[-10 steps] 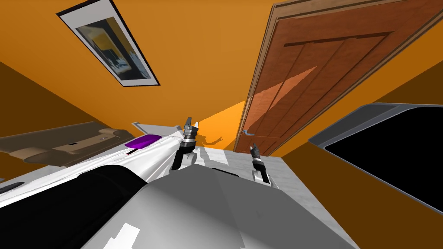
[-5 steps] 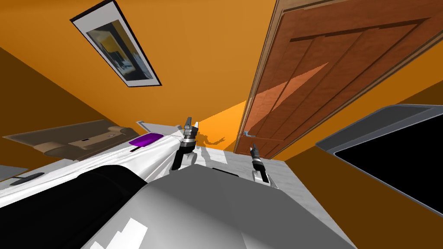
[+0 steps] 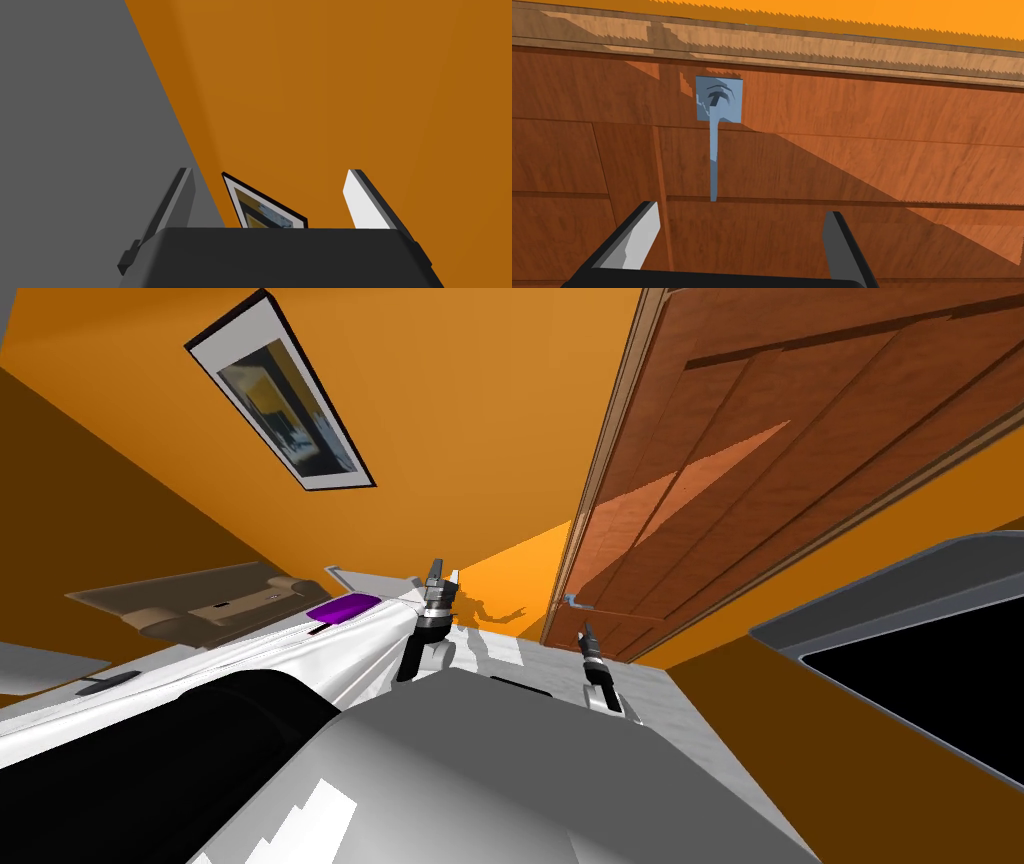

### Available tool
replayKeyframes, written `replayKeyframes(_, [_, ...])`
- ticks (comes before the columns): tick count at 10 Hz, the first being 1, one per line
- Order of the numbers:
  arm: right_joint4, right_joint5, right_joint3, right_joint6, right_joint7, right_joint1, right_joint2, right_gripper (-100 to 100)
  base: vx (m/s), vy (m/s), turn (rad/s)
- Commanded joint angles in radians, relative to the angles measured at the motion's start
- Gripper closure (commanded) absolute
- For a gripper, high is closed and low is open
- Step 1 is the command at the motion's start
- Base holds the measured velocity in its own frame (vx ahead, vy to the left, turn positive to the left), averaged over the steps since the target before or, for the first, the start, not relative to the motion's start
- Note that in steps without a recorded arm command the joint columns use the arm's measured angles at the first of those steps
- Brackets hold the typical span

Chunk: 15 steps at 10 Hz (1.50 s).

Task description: Pull the door open

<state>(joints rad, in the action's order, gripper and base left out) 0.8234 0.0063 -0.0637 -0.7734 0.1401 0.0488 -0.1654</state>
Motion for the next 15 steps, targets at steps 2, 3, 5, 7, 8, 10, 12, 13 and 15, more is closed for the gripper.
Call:
replayKeyframes(2, [-0.08,-0.006,-0.005,-0.025,0.008,0.036,-0.007,-100,0.067,-0.059,0.093])
replayKeyframes(3, [-0.115,-0.009,-0.007,-0.033,0.011,0.048,-0.009,-100,0.07,-0.069,0.083])
replayKeyframes(5, [-0.168,-0.013,-0.01,-0.048,0.016,0.069,-0.014,-100,0.066,-0.063,0.061])
replayKeyframes(7, [-0.21,-0.016,-0.012,-0.06,0.021,0.087,-0.018,-100,0.058,-0.06,0.061])
replayKeyframes(8, [-0.228,-0.017,-0.013,-0.065,0.023,0.094,-0.019,-100,0.058,-0.049,0.037])
replayKeyframes(10, [-0.274,-0.021,-0.016,-0.078,0.027,0.113,-0.023,-100,0.054,-0.046,0.056])
replayKeyframes(12, [-0.268,-0.026,-0.023,-0.086,0.04,0.096,-0.039,-100,0.093,0.006,0.072])
replayKeyframes(13, [-0.271,-0.028,-0.026,-0.091,0.045,0.091,-0.046,-100,0.198,0.04,0.109])
replayKeyframes(15, [-0.28,-0.034,-0.033,-0.101,0.058,0.082,-0.062,-100,0.148,0.042,0.086])
